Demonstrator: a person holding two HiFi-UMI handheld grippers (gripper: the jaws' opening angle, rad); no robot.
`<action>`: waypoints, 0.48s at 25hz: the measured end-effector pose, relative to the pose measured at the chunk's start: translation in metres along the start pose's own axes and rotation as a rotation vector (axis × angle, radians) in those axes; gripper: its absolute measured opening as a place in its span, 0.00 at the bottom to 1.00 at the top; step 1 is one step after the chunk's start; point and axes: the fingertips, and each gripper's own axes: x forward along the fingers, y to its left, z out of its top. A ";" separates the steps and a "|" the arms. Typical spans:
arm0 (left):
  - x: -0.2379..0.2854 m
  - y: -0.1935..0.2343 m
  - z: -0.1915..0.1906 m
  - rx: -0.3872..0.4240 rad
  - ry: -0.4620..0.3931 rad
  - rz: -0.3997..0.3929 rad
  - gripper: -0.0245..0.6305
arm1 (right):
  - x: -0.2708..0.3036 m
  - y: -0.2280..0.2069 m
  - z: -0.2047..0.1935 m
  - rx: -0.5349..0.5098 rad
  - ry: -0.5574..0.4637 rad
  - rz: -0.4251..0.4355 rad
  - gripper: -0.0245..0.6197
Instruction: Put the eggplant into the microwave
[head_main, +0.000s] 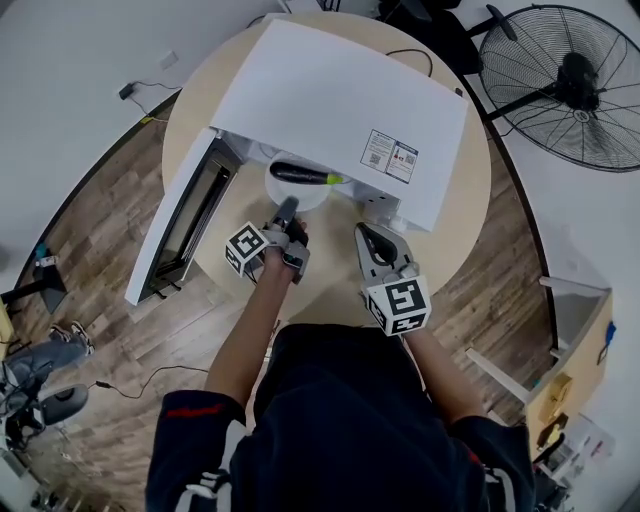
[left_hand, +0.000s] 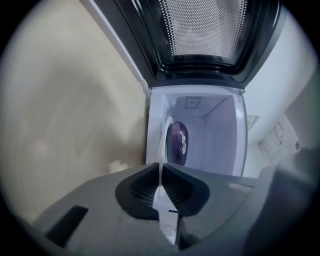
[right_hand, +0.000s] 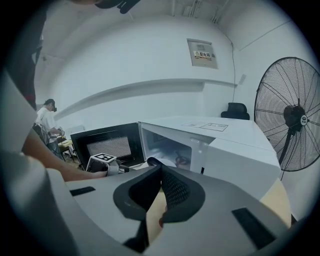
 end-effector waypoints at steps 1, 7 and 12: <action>0.003 -0.001 0.001 0.001 -0.002 -0.002 0.07 | 0.001 0.000 0.000 0.000 0.001 0.001 0.05; 0.018 -0.005 0.003 0.009 -0.004 -0.003 0.08 | 0.002 0.000 -0.003 0.002 0.008 0.004 0.05; 0.029 -0.009 0.005 -0.016 -0.008 -0.006 0.08 | 0.002 0.000 -0.004 0.004 0.010 0.006 0.05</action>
